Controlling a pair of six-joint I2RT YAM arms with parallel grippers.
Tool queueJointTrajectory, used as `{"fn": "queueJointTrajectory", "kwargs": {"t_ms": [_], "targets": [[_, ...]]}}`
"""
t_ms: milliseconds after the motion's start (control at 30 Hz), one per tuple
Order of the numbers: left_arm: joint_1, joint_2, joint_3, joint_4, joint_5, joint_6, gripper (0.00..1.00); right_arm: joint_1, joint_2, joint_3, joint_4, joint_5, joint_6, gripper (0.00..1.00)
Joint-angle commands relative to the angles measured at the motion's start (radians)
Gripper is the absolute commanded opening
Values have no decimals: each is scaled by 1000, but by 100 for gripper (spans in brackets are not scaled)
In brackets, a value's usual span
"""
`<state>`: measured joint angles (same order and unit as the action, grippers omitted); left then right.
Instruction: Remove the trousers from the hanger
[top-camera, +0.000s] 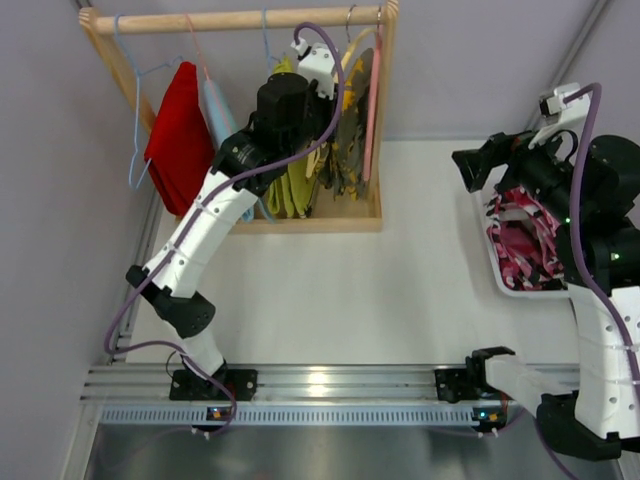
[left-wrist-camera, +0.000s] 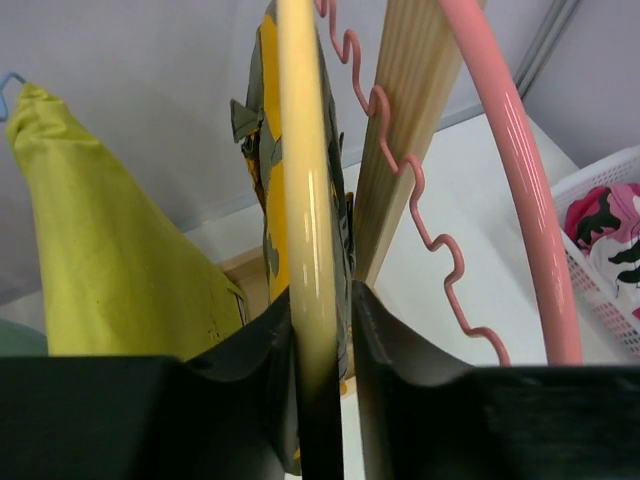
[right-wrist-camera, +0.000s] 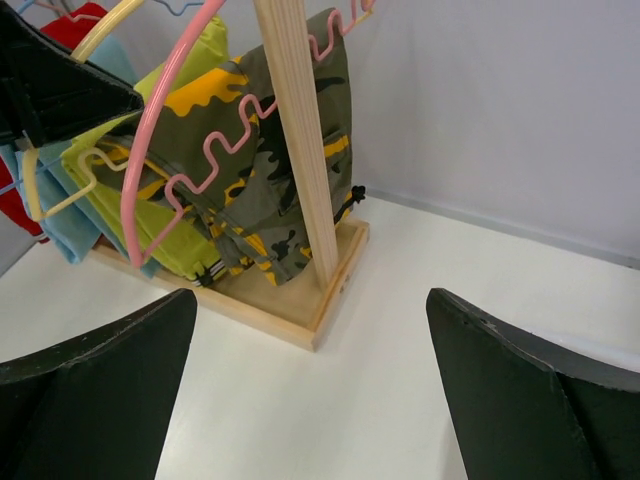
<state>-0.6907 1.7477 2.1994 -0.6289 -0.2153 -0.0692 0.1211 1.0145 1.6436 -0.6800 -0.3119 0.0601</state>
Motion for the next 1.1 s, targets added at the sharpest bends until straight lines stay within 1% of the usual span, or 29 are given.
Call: {"fn": "queueJointTrajectory", "kwargs": {"t_ms": [0, 133, 167, 200, 267, 433, 733, 967, 1067], "targets": [[13, 29, 45, 31, 25, -26, 27, -12, -30, -2, 60, -9, -36, 99], [16, 39, 85, 57, 22, -20, 12, -11, -39, -22, 63, -3, -37, 99], [16, 42, 98, 57, 16, -15, 3, -12, -40, -22, 63, -6, -37, 99], [16, 52, 130, 58, 10, -14, 0, -11, -40, -24, 65, -6, -36, 99], [16, 56, 157, 72, -4, -9, 0, -12, -44, -24, 68, -9, -36, 99], [17, 3, 143, 178, -61, -7, 0, -11, -54, -45, 76, -19, -37, 99], [17, -77, 140, 336, -156, 60, 0, -12, -65, -77, 97, -32, -31, 99], [17, -129, 140, 367, -159, 51, 0, -12, -76, -103, 105, -53, -20, 99], [17, -165, 106, 367, -162, 51, 0, -11, -82, -117, 103, -62, -23, 100]]}}
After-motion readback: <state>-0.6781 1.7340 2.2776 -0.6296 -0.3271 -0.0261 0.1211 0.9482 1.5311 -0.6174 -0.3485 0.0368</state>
